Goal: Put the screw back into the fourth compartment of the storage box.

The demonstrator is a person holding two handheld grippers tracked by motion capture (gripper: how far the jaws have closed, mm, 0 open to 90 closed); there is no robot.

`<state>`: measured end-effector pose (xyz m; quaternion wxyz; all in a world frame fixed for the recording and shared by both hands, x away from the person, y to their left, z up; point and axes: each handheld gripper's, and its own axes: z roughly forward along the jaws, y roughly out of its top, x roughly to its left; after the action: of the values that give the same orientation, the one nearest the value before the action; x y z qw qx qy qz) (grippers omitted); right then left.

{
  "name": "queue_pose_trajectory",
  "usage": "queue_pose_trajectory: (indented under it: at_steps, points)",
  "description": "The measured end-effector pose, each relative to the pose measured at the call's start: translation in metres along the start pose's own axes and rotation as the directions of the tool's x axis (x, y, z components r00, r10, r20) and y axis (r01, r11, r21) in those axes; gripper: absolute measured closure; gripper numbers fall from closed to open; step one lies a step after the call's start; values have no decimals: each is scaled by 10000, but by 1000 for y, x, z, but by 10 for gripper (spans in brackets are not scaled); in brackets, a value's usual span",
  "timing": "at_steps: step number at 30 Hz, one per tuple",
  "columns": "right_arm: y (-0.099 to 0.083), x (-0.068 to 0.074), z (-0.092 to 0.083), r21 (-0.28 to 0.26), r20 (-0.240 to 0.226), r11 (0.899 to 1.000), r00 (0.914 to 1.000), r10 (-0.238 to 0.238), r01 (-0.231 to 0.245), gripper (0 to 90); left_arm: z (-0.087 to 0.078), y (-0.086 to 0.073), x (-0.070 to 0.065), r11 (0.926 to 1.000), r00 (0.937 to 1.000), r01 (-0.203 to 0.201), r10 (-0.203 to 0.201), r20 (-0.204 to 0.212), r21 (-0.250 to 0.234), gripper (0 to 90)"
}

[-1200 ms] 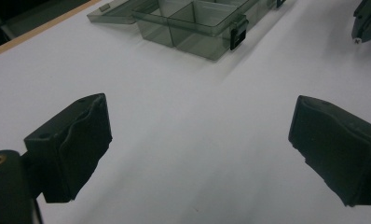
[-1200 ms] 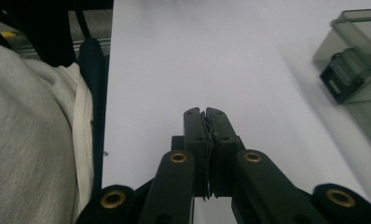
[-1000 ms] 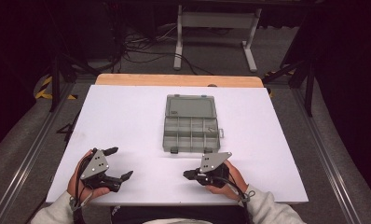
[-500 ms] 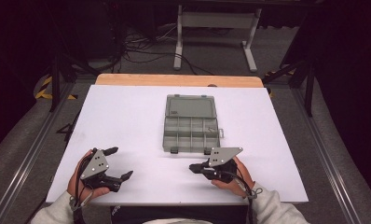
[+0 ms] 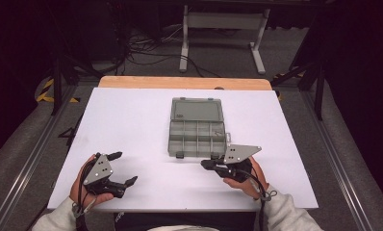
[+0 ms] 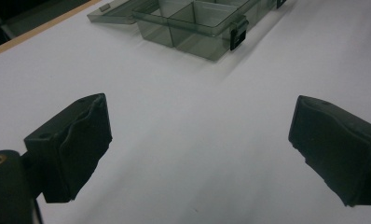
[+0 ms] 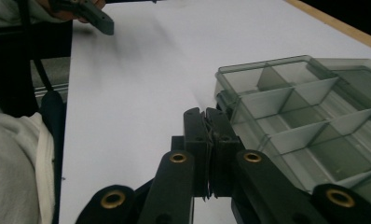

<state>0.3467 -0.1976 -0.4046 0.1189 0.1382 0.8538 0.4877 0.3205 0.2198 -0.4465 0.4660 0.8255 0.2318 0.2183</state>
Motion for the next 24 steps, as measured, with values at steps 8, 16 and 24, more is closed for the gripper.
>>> queue_pose_trajectory:
  at_steps: [8, 16, 24]
  points:
    - [9, -16, -13, -547, 651, 9983, 9976, 247, -211, 889, 0, 0, 1, 10000, 10000, 36, -36, -20, 15, 64]
    - [15, -42, -20, -867, 1315, 9941, 9884, 758, -647, 889, 1, 0, 1, 10000, 10000, 30, -29, -29, 76, 64]
    - [10, -75, -16, -944, 1902, 9864, 9702, 1502, -1342, 889, 1, -1, 1, 9999, 10000, 33, -33, 19, 95, 64]
